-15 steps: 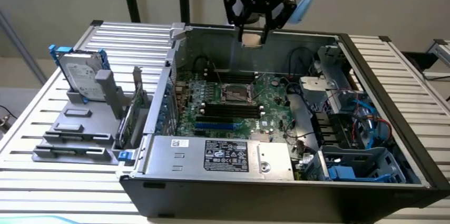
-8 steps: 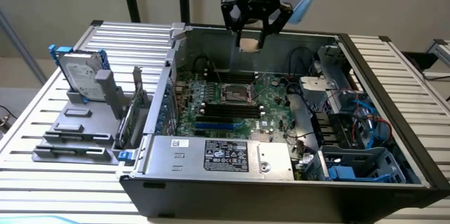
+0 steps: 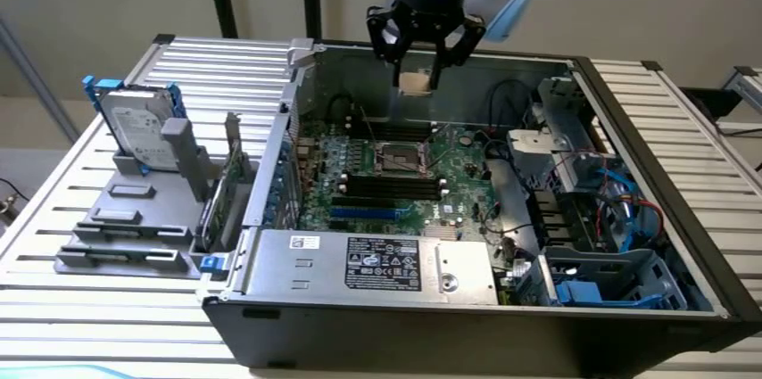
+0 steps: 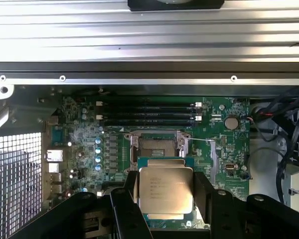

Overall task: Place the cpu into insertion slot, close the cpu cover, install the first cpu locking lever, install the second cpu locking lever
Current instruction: 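Place the cpu into insertion slot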

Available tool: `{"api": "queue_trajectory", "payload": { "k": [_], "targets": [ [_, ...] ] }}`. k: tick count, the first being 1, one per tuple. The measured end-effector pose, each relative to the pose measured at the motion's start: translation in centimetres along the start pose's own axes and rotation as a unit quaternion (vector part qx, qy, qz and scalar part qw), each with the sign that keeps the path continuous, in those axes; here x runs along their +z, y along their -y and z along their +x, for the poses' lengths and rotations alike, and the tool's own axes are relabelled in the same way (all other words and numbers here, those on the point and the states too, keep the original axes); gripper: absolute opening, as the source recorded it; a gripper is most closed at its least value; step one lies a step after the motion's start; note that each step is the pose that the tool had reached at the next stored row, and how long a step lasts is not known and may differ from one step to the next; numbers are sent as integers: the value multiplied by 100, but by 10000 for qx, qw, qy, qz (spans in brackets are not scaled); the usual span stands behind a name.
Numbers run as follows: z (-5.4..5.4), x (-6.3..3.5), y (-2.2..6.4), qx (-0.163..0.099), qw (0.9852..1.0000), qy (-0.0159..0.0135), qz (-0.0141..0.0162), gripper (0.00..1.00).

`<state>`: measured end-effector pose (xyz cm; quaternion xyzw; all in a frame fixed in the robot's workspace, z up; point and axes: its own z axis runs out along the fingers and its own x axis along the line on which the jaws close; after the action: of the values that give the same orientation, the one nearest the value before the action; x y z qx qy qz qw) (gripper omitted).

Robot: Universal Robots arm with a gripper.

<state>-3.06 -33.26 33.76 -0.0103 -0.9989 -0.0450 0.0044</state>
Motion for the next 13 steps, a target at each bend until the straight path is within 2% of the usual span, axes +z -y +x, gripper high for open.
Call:
{"api": "queue_trajectory", "payload": {
  "k": [10, 13],
  "targets": [
    [18, 185, -37, -55, 10000, 13, 0, 55],
    [18, 213, -37, 119, 9999, 15, -2, 55]
  ]
}}
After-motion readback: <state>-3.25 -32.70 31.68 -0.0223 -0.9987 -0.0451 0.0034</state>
